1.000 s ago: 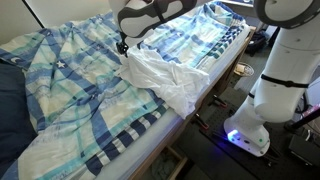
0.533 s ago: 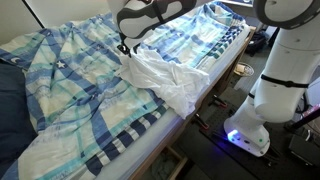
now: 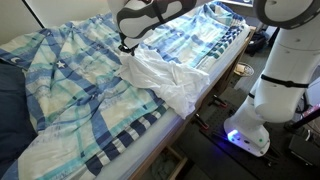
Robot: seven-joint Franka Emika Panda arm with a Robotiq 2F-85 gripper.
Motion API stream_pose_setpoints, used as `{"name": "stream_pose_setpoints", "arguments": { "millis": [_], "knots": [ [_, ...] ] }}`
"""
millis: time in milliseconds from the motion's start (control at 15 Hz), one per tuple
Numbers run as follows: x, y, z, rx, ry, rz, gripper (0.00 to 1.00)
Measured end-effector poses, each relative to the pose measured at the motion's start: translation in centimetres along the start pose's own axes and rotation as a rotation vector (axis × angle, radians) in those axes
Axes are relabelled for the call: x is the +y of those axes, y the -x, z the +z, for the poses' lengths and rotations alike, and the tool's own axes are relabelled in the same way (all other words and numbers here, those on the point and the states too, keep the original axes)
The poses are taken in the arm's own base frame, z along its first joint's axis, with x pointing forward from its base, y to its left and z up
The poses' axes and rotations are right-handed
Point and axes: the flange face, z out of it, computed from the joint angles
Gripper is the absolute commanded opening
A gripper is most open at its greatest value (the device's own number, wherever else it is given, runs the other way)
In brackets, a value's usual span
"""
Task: Fold the white t-sheet on the bed
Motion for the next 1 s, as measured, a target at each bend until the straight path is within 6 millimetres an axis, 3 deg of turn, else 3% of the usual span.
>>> {"name": "stream_pose_setpoints", "arguments": {
  "millis": [133,200,333,400,533,600,800,867,933,1000],
  "knots": [
    [0.0,0.0,0.0,0.0,0.0,0.0,0.34],
    [0.0,0.0,0.0,0.0,0.0,0.0,0.27],
    [-0.01,0.0,0.0,0.0,0.0,0.0,0.32],
    [-0.02,0.01,0.0,0.0,0.0,0.0,0.1],
    [-0.03,0.01,0.0,0.0,0.0,0.0,0.08],
    [-0.03,0.01,0.02,-0.001,0.0,0.0,0.17],
    [-0.05,0.02,0.11,-0.002,0.0,-0.001,0.18],
    [-0.05,0.02,0.14,-0.003,0.0,-0.001,0.33],
    [-0.05,0.02,0.17,-0.003,0.001,-0.001,0.41],
    [-0.06,0.02,0.19,-0.004,0.001,-0.001,0.38]
  ]
}}
